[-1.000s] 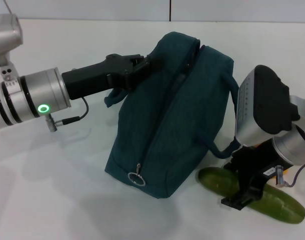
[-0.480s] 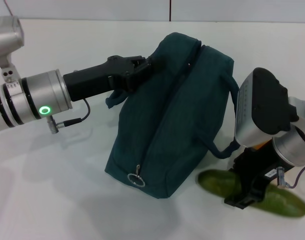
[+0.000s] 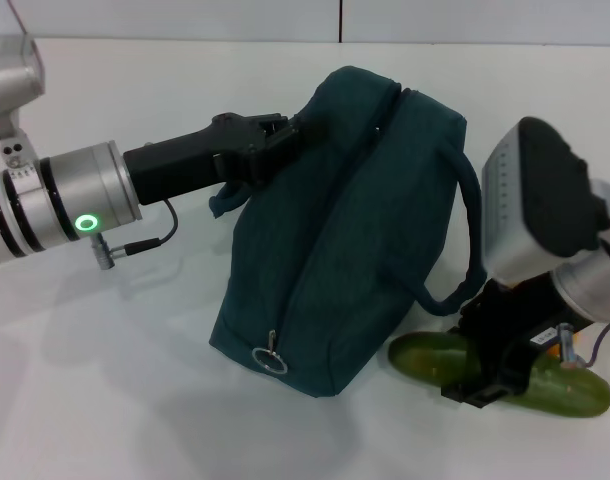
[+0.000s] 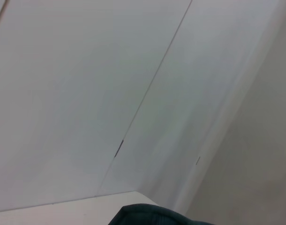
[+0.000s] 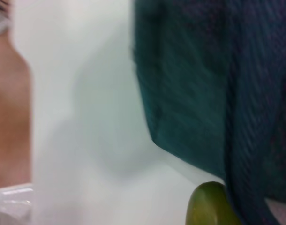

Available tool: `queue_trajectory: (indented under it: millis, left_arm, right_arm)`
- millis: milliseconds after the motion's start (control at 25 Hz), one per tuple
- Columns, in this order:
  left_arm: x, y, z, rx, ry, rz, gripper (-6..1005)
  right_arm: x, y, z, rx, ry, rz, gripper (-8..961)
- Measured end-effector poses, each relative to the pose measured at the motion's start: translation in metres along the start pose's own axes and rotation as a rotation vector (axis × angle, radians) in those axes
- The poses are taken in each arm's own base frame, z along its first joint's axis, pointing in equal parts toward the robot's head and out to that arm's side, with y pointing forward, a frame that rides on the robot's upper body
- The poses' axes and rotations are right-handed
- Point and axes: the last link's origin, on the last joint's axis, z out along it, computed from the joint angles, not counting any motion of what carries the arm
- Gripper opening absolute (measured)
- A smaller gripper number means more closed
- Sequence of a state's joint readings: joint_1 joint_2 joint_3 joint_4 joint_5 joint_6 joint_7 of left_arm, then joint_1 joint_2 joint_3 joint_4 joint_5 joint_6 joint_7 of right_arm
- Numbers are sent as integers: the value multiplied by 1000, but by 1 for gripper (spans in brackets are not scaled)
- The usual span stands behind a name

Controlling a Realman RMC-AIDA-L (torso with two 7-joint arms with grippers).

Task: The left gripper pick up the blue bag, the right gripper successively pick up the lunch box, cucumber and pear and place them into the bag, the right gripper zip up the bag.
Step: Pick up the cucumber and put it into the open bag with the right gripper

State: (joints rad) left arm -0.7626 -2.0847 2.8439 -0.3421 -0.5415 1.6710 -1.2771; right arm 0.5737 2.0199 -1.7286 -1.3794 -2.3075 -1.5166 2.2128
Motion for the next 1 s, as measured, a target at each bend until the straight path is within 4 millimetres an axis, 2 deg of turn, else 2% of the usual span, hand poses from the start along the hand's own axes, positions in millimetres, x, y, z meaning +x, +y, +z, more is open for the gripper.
queue_trajectory:
  millis: [240,480,720,1000]
  left_arm:
    - [0,0,0,2,2,1,105]
    - [0,0,-1,6,8,11,107]
    - [2,-1,-1,7,21,26,109]
    - [0,5,4,-30,35,38,111]
  right_arm:
    - [-2,17,-31,-197,-190,-78,555]
    - [11,28,-73,-320,-477,-172,563]
    - [27,19,-101,-229,-838,-209,570]
    - [49,-3,-116,-94,-1277,-128,579]
